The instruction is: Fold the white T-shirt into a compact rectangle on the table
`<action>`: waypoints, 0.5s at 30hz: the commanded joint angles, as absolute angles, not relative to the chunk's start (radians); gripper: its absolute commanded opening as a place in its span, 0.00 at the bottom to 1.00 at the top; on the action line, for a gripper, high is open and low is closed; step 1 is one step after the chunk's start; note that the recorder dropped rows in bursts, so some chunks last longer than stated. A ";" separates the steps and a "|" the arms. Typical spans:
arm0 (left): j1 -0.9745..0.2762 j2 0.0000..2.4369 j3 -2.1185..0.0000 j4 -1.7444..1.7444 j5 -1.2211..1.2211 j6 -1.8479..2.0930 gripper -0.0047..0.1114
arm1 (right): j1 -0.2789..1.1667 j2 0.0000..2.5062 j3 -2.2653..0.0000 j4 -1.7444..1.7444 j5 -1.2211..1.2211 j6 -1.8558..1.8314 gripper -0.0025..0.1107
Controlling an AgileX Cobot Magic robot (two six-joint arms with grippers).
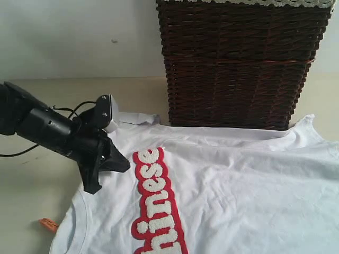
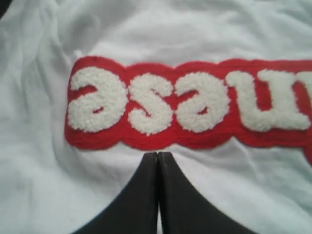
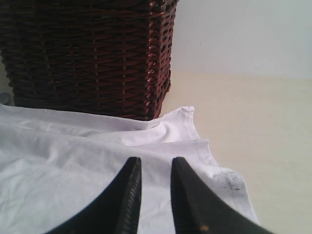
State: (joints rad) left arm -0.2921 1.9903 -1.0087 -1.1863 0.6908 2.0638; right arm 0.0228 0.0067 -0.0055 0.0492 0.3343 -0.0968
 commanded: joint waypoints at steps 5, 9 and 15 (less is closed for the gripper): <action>-0.388 2.090 -1.014 -1.128 0.665 2.098 0.04 | 0.023 0.000 0.000 0.052 0.320 -0.099 0.23; -0.479 2.099 -1.014 -1.130 0.658 2.098 0.04 | 0.023 0.000 0.000 0.052 0.320 -0.099 0.23; -0.565 2.101 -1.014 -1.160 0.584 2.098 0.04 | 0.023 0.000 0.000 0.050 0.320 -0.099 0.23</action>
State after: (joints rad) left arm -0.5333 2.0677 -1.0246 -1.1803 0.6458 2.0970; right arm 0.0228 0.0067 -0.0055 0.0492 0.3326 -0.0968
